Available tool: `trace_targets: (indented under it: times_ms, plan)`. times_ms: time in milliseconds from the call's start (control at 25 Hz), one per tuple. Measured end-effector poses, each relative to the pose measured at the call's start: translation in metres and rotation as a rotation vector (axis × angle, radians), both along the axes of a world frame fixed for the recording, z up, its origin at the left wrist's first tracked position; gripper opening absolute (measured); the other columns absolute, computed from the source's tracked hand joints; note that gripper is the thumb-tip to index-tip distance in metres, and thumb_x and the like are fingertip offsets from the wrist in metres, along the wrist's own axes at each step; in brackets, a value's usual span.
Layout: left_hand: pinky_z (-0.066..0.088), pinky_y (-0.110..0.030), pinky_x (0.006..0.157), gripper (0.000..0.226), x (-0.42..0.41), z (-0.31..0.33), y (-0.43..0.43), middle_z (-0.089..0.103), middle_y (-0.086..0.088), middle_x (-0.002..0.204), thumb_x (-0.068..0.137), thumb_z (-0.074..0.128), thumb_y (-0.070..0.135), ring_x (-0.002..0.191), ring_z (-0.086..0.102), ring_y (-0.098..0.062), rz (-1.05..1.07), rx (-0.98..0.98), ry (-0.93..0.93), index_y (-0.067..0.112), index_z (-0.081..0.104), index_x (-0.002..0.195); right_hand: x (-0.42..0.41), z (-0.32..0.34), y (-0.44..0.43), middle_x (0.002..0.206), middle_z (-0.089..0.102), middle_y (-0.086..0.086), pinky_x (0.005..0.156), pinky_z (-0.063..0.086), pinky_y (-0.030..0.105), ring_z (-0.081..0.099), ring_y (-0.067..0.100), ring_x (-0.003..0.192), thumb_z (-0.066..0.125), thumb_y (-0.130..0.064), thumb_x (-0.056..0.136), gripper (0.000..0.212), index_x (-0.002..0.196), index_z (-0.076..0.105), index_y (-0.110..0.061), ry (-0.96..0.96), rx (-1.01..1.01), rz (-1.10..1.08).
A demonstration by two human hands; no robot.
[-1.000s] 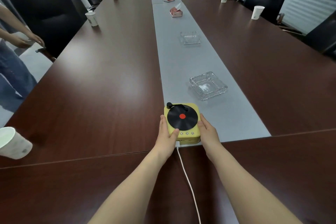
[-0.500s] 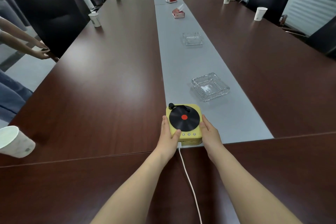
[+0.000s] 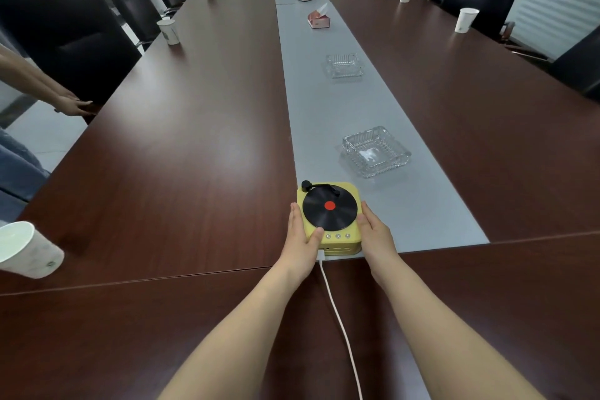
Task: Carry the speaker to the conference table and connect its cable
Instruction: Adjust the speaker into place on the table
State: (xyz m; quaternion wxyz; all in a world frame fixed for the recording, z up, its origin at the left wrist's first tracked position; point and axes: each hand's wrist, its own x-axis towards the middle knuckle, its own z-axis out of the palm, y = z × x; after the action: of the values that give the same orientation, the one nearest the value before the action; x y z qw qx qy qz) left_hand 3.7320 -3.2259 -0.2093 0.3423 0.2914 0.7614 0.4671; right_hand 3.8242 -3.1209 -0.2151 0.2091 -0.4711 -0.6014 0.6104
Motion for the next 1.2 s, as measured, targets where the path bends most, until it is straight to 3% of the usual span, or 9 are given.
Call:
trace_targets:
  times_ms: [520, 1200]
  plan:
    - [0.0, -0.021, 0.114, 0.072, 0.0007, 0.0005, 0.0008, -0.009, 0.002, 0.16, 0.099, 0.041, 0.016, 0.146, -0.008, -0.01, 0.007, 0.007, -0.009, 0.012, -0.008, 0.15, 0.0003, 0.002, -0.001, 0.152, 0.037, 0.0, 0.105, 0.033, 0.023, 0.037, 0.017, 0.138, 0.033, -0.018, 0.102, 0.045, 0.147, 0.034, -0.018, 0.012, -0.013, -0.016]
    - [0.003, -0.029, 0.12, 0.071, -0.0005, -0.0014, -0.0001, -0.007, 0.002, 0.161, 0.098, 0.042, 0.017, 0.147, -0.005, -0.011, 0.014, 0.013, -0.013, 0.014, -0.007, 0.151, -0.0003, 0.0044, -0.003, 0.152, 0.038, 0.0, 0.098, 0.034, 0.02, 0.038, 0.016, 0.137, 0.033, -0.018, 0.102, 0.044, 0.146, 0.035, -0.018, 0.044, -0.057, -0.037]
